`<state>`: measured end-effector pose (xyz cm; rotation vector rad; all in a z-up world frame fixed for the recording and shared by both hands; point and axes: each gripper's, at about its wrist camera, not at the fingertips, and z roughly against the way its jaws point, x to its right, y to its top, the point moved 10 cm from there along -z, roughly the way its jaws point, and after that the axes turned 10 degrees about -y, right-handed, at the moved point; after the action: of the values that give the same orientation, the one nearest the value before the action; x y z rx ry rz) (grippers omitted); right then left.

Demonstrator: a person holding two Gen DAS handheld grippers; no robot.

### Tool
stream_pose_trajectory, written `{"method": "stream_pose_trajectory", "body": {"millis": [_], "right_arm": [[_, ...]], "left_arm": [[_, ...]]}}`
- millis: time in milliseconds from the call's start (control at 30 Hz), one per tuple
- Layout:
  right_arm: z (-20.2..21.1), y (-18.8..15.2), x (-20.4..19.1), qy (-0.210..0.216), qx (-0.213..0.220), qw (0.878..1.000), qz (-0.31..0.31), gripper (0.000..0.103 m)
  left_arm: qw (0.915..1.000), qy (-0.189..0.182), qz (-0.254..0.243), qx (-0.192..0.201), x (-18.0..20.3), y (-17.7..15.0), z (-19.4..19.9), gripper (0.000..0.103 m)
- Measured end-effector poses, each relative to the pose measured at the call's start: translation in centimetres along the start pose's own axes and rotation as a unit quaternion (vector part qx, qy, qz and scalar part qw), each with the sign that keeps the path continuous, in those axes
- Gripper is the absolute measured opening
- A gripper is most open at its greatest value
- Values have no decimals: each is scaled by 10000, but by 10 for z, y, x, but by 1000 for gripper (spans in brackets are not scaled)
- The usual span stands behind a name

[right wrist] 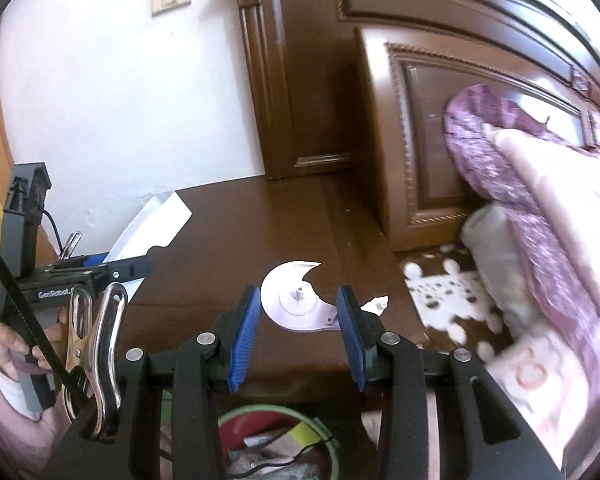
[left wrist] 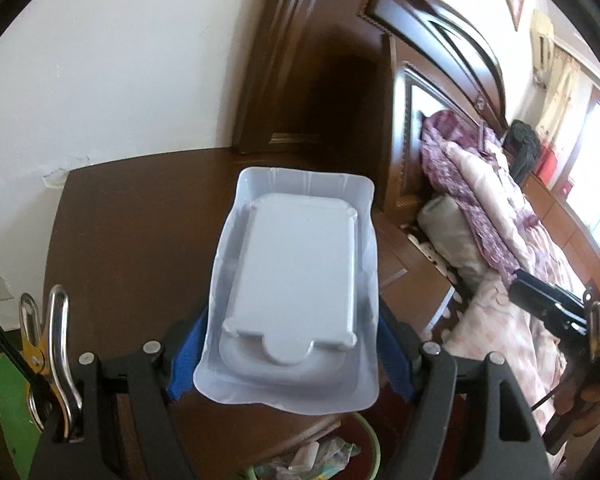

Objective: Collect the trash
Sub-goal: 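Carry the white tray and white disc down over the red bucket with both tools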

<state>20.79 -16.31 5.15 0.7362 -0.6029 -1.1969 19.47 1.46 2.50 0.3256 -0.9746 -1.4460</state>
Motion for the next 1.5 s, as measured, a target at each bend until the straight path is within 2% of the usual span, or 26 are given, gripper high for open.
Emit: {"method": "stream_pose_trajectory", "body": {"millis": [233, 567, 833, 1100, 1300, 1500], "right_arm": [[64, -26, 2, -91, 282, 9992, -253, 40], [107, -75, -19, -17, 268, 9988, -419, 40], [89, -131, -38, 29, -79, 9968, -789, 40], [55, -181, -44, -110, -562, 9920, -1122, 40], [41, -197, -49, -154, -713, 9901, -1201, 40], [14, -218, -51, -120, -1099, 9843, -1379, 40]], "left_arm": [[9996, -202, -191, -73, 27, -25, 31, 78], [9976, -417, -479, -268, 55, -79, 60, 78], [9940, -516, -710, -649, 69, -139, 56, 78], [9917, -371, -654, -1039, 59, -195, 26, 78], [9896, -350, -623, -1247, 51, -223, 1, 78], [9856, -374, -392, -1604, 41, -245, -27, 78]]}}
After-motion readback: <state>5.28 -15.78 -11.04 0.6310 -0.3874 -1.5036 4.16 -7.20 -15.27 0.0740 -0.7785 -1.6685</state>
